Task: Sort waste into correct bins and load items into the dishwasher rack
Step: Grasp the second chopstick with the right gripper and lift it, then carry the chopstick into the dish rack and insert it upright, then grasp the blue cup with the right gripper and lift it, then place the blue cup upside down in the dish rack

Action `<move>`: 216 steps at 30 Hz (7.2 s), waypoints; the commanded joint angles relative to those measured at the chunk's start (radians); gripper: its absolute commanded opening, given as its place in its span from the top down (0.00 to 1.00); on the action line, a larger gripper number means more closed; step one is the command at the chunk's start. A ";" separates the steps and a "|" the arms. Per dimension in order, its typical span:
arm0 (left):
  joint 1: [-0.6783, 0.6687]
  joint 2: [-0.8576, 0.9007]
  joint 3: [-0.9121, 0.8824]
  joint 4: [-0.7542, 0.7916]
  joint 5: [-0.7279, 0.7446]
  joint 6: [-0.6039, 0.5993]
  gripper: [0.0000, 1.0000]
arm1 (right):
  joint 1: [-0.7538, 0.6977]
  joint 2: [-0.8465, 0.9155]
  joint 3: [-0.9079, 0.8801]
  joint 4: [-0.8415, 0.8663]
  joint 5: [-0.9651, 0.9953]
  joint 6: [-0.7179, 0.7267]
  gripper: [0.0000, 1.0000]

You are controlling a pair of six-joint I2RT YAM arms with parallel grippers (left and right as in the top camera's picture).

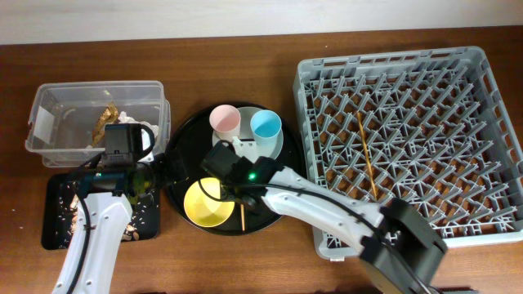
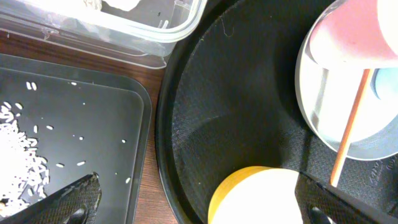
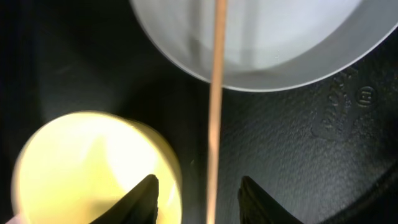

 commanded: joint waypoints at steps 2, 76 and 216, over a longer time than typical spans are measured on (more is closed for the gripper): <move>0.004 0.000 0.014 0.002 0.010 0.001 0.01 | -0.002 0.083 -0.005 0.031 0.090 0.041 0.57; 0.004 0.000 0.014 0.002 0.010 0.001 0.01 | -0.814 -0.215 -0.003 -0.284 -0.055 -0.855 0.70; 0.004 0.000 0.014 0.002 0.010 0.001 0.01 | -0.711 -0.047 0.487 -0.431 -0.694 -1.091 0.66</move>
